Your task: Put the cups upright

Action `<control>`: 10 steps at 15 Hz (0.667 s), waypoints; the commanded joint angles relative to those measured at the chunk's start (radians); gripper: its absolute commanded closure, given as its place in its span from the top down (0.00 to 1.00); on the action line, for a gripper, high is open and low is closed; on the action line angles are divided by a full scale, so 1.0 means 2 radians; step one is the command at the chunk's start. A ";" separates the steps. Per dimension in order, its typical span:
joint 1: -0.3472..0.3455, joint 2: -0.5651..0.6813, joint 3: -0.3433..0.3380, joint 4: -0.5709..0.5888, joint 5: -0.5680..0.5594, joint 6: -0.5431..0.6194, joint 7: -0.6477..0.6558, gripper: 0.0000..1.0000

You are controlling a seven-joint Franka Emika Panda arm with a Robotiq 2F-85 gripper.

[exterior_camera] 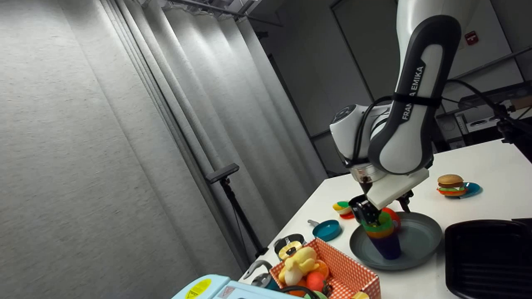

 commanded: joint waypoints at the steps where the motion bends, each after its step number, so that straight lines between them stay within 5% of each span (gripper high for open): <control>1: 0.006 -0.036 -0.008 -0.016 -0.006 -0.004 0.003 1.00; 10: -0.004 -0.122 0.003 -0.037 -0.039 -0.015 0.006 1.00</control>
